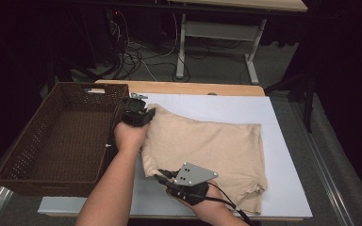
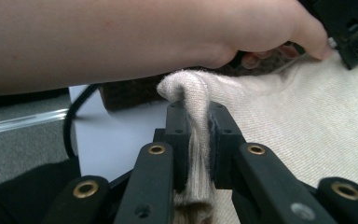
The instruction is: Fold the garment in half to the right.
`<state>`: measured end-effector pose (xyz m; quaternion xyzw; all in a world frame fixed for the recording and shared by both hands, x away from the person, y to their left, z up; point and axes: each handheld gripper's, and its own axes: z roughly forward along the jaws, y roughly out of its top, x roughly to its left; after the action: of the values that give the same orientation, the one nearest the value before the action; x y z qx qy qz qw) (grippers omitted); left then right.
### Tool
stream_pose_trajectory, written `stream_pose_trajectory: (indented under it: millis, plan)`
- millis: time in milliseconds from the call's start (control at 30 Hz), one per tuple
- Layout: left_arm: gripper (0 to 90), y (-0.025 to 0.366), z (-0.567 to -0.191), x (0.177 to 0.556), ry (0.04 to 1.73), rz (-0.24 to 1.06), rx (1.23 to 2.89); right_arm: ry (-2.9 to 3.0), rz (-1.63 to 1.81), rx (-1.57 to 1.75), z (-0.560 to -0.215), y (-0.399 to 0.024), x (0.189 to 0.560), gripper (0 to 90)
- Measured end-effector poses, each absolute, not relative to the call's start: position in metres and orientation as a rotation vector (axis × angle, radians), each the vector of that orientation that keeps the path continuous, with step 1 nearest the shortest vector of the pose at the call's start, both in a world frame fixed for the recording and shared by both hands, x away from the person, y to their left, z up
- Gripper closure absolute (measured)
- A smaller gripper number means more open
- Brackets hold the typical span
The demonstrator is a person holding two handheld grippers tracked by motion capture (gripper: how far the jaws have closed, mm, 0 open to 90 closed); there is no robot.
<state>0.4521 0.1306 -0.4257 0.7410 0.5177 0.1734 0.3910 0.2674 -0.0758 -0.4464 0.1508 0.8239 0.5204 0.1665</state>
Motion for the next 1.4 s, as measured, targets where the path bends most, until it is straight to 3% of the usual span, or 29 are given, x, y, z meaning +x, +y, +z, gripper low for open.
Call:
stream_pose_trajectory:
  millis: [500, 1400]
  plan:
    - [77.3, 0.113, -0.431, 0.455, 1.289, 0.411, 1.931, 2.308, 1.446, 0.506, -0.453, -0.112, 0.264, 81.8]
    - [77.6, 0.000, -0.409, 0.466, 1.024, 0.332, 1.983, 2.149, 1.323, 0.708, -0.460, -0.222, 0.243, 81.9]
